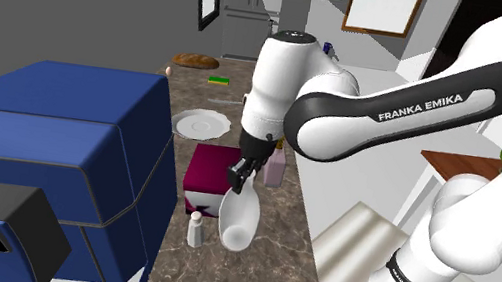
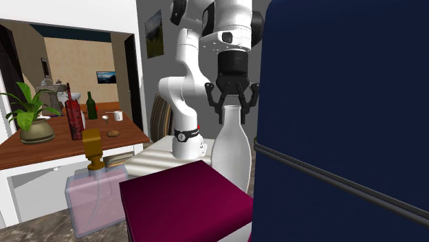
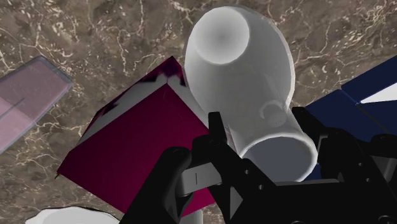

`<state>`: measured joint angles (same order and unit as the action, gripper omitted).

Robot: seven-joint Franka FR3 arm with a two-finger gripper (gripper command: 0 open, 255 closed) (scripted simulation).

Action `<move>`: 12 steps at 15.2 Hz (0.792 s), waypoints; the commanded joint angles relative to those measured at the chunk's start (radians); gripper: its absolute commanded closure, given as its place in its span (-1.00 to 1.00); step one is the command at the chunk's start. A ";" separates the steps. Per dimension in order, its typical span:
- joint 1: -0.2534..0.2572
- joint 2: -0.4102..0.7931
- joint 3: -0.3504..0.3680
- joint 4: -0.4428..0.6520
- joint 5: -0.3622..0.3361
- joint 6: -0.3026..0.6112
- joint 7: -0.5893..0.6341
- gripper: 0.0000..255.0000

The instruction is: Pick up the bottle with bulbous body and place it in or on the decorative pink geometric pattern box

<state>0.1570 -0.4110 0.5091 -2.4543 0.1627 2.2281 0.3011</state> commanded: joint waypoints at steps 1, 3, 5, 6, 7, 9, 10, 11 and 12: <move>0.001 -0.009 -0.003 0.021 0.001 -0.029 0.001 1.00; 0.002 -0.019 -0.009 0.040 0.001 -0.058 -0.002 1.00; 0.002 -0.028 -0.015 0.060 0.001 -0.087 -0.005 1.00; 0.002 -0.032 -0.018 0.071 0.001 -0.101 -0.006 1.00; 0.002 -0.036 -0.021 0.081 0.001 -0.116 -0.007 1.00; 0.002 -0.043 -0.026 0.103 0.000 -0.144 -0.009 1.00; 0.002 -0.046 -0.029 0.114 0.000 -0.158 -0.010 1.00; 0.002 -0.048 -0.031 0.125 -0.001 -0.172 -0.011 1.00; 0.001 -0.051 -0.034 0.137 -0.002 -0.186 -0.011 1.00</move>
<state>0.1578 -0.4568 0.4785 -2.3267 0.1607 2.0563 0.2911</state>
